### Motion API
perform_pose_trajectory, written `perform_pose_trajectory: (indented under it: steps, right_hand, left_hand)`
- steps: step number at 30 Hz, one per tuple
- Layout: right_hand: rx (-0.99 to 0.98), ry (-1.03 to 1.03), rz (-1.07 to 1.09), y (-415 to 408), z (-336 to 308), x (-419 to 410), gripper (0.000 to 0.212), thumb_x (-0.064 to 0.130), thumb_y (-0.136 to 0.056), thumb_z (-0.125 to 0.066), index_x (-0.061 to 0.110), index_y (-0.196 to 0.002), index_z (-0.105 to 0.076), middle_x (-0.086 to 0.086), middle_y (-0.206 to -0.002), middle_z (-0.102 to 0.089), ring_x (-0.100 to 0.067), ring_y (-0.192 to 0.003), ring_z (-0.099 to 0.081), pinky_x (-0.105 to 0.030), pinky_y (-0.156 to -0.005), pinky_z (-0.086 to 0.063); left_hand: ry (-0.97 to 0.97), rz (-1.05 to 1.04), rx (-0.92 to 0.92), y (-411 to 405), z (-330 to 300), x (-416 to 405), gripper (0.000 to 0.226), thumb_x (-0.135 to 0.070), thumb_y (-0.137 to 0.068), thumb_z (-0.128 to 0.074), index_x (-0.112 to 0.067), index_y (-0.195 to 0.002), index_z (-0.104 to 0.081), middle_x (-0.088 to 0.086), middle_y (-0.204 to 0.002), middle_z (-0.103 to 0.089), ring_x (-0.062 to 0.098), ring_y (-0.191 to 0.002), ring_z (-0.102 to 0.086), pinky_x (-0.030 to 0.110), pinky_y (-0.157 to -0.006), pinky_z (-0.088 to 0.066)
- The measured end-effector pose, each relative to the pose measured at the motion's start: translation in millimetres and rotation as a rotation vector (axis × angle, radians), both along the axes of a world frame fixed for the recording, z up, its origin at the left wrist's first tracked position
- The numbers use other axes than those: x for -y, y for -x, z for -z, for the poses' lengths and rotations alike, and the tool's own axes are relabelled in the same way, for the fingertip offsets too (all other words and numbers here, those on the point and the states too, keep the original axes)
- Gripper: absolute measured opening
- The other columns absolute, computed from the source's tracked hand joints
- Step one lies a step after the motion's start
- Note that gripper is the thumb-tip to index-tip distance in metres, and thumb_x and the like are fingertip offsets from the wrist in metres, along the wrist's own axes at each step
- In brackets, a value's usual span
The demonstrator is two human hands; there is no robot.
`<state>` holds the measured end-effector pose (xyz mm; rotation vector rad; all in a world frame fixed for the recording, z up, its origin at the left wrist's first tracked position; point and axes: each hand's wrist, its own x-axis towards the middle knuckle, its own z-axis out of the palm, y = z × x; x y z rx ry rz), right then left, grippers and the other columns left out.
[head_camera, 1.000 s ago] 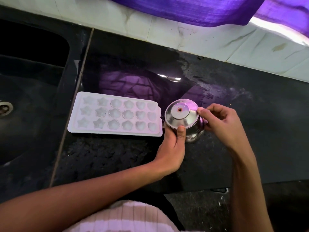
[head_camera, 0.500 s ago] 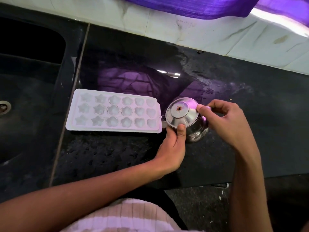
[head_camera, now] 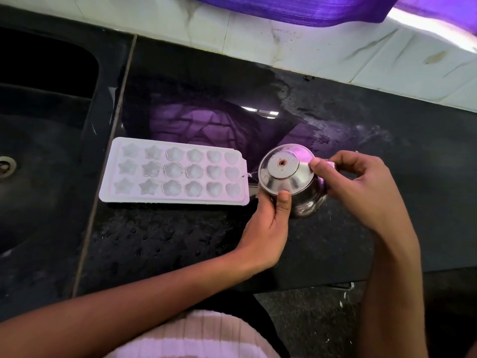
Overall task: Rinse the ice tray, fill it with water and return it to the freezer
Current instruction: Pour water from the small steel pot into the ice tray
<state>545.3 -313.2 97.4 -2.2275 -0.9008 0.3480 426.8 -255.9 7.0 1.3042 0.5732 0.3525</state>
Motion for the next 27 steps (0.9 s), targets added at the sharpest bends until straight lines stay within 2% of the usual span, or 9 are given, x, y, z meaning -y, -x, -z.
perform_pose_trajectory:
  steps: [3,6,11,14,18,20,23,25,27]
  right_hand:
    - [-0.008,-0.016,0.003,1,-2,1,0.031,0.041,-0.083,-0.067,0.014,-0.069,-0.066,-0.004,-0.068,-0.068,-0.024,-0.071,-0.065,-0.043,-0.072,-0.054]
    - [-0.009,-0.043,-0.001,3,-4,1,0.03,0.04,-0.083,-0.067,0.015,-0.068,-0.066,-0.005,-0.067,-0.067,-0.029,-0.071,-0.065,-0.047,-0.073,-0.055]
    - [-0.081,-0.135,0.034,3,-4,2,0.027,0.035,-0.086,-0.067,0.012,-0.073,-0.067,-0.003,-0.067,-0.068,-0.031,-0.069,-0.064,-0.055,-0.077,-0.055]
    - [-0.143,-0.183,0.062,2,-4,0,0.027,0.032,-0.088,-0.066,0.009,-0.073,-0.066,0.002,-0.064,-0.067,-0.018,-0.068,-0.063,-0.054,-0.08,-0.055]
    - [-0.192,-0.232,0.072,4,-1,-6,0.034,0.038,-0.085,-0.067,0.008,-0.069,-0.062,0.003,-0.059,-0.063,-0.015,-0.065,-0.06,-0.054,-0.077,-0.054]
    - [-0.202,-0.229,0.063,6,0,-10,0.038,0.043,-0.081,-0.07,0.006,-0.073,-0.063,0.003,-0.065,-0.067,-0.018,-0.068,-0.062,-0.058,-0.078,-0.055]
    - [-0.212,-0.19,0.041,8,1,-19,0.046,0.044,-0.074,-0.071,-0.001,-0.082,-0.064,0.001,-0.078,-0.073,-0.019,-0.076,-0.069,-0.054,-0.081,-0.055]
    - [-0.201,-0.149,0.01,7,3,-25,0.043,0.042,-0.075,-0.071,0.0,-0.081,-0.064,-0.002,-0.08,-0.073,-0.024,-0.081,-0.071,-0.053,-0.081,-0.055]
    - [-0.171,-0.11,-0.027,6,5,-34,0.038,0.045,-0.075,-0.071,0.007,-0.076,-0.065,-0.007,-0.081,-0.072,-0.03,-0.082,-0.069,-0.055,-0.079,-0.055]
  left_hand:
    - [-0.02,-0.001,0.01,0,1,0,0.066,-0.06,-0.085,-0.023,-0.04,-0.146,-0.01,-0.054,-0.113,-0.021,-0.039,-0.101,-0.021,0.005,-0.095,-0.019]
    - [-0.037,-0.011,0.024,-1,0,0,0.066,-0.059,-0.085,-0.024,-0.04,-0.146,-0.01,-0.055,-0.115,-0.022,-0.041,-0.102,-0.02,0.001,-0.094,-0.019]
    - [-0.13,-0.072,0.084,-1,-6,0,0.063,-0.048,-0.091,-0.028,-0.028,-0.149,-0.01,-0.05,-0.124,-0.022,-0.034,-0.115,-0.022,-0.005,-0.094,-0.019]
    - [-0.174,-0.105,0.116,-2,-10,-6,0.062,-0.044,-0.094,-0.03,-0.022,-0.149,-0.011,-0.041,-0.131,-0.029,-0.025,-0.122,-0.028,0.0,-0.098,-0.023]
    - [-0.178,-0.106,0.128,-3,-11,-19,0.066,-0.053,-0.093,-0.029,-0.023,-0.15,-0.011,-0.019,-0.146,-0.035,-0.012,-0.13,-0.032,0.009,-0.105,-0.026]
    - [-0.18,-0.078,0.092,-1,-11,-30,0.066,-0.057,-0.091,-0.029,-0.027,-0.148,-0.017,-0.031,-0.136,-0.038,-0.021,-0.12,-0.035,0.002,-0.097,-0.028]
    - [-0.179,-0.056,0.038,5,-8,-45,0.048,-0.056,-0.091,-0.03,-0.043,-0.137,-0.025,-0.052,-0.112,-0.04,-0.029,-0.104,-0.04,-0.002,-0.087,-0.03]
    - [-0.165,-0.06,0.017,10,-5,-52,0.049,-0.059,-0.091,-0.029,-0.043,-0.138,-0.028,-0.049,-0.11,-0.044,-0.025,-0.102,-0.044,0.003,-0.089,-0.032]
    - [-0.13,-0.06,0.006,13,-3,-56,0.051,-0.059,-0.092,-0.027,-0.039,-0.139,-0.029,-0.044,-0.114,-0.044,-0.026,-0.104,-0.043,0.0,-0.086,-0.031]
